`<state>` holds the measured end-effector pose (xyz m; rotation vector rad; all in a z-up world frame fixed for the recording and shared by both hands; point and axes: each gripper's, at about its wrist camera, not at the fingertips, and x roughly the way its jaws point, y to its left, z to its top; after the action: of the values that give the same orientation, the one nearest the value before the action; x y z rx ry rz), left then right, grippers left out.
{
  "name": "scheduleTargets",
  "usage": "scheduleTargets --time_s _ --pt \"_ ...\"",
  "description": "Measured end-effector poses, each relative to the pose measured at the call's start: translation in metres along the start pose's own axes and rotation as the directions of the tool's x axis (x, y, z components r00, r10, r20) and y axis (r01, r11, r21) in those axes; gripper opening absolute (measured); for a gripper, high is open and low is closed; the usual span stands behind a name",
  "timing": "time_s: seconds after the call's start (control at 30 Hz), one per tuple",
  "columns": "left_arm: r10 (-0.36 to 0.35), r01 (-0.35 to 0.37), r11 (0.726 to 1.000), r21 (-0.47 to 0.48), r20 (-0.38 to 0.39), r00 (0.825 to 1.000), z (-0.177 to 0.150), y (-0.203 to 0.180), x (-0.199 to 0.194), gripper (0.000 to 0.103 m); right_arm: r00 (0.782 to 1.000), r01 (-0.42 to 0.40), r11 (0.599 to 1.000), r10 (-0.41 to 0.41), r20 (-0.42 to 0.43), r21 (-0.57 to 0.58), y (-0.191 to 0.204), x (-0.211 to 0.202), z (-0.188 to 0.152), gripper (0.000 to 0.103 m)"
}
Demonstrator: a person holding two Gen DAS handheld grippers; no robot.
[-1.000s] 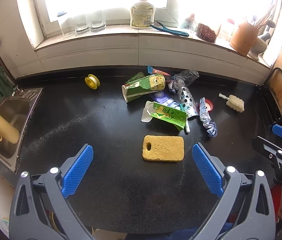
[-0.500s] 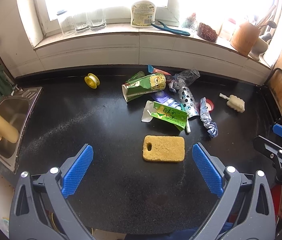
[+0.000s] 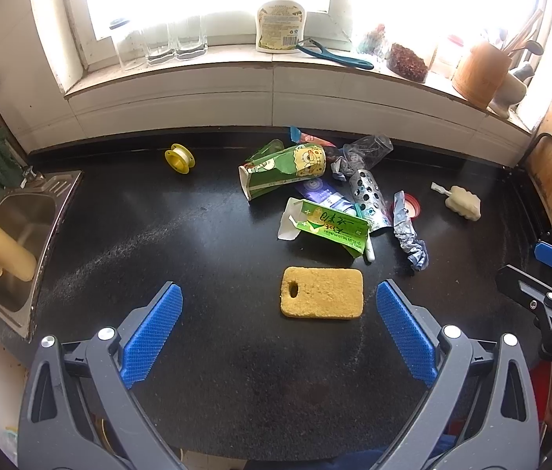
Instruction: Collect trash
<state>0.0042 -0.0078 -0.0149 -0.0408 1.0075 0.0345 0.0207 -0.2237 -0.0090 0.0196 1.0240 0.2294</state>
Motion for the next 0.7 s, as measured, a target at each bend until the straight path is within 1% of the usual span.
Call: scheduleTargets --time_s 0.4,0.7 --pt "-0.017 0.017 1.0 0.003 -0.01 1.0 0.006 -0.002 0.006 0.097 1.0 -0.002 1.0 0.002 -0.003 0.003 -0.001 0.002 0.002 0.097" --pt "-0.028 0.028 1.0 0.01 -0.016 0.999 0.012 -0.004 0.014 0.097 1.0 -0.008 1.0 0.008 -0.022 0.004 -0.006 0.016 0.009 0.097"
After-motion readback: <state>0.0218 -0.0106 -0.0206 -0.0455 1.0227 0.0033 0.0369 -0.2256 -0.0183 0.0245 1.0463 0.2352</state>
